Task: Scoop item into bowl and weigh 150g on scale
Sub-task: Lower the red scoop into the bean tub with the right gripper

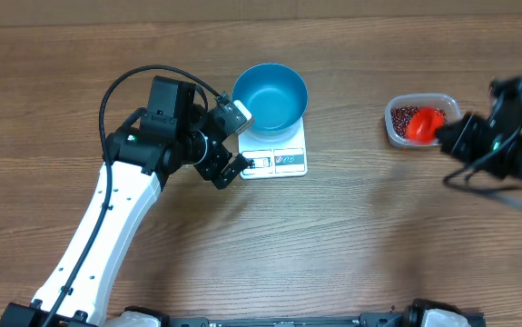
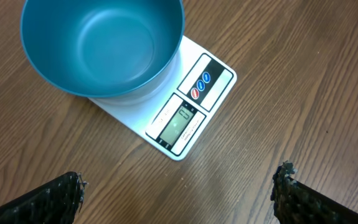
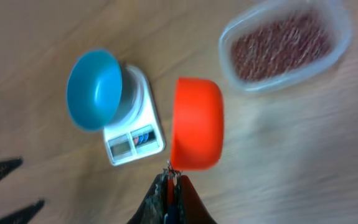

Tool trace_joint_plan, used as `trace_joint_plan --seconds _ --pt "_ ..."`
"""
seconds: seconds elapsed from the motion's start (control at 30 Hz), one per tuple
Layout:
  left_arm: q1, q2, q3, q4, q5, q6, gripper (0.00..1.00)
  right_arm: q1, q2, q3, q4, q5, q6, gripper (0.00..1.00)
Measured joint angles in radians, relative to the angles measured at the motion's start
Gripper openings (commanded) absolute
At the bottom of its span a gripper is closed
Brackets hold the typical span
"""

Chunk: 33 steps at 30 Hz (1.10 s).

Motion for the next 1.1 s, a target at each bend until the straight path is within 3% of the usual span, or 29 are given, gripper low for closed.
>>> trace_joint_plan --seconds 0.2,0.3,0.63,1.1 --pt "0.0 0.0 0.0 0.0 0.0 0.0 1.0 0.0 0.237 0.259 -0.047 0.149 -0.059 0.04" --pt "0.0 0.0 0.0 0.0 0.0 0.0 1.0 0.0 0.318 0.299 -0.024 0.194 -0.087 0.04" --pt "0.0 0.0 0.0 0.0 0.0 0.0 0.99 -0.001 0.522 0.302 0.032 0.312 -0.251 0.04" --pt "0.0 0.0 0.0 0.001 0.0 0.0 1.0 -0.071 0.67 0.302 0.012 0.283 -0.34 0.04"
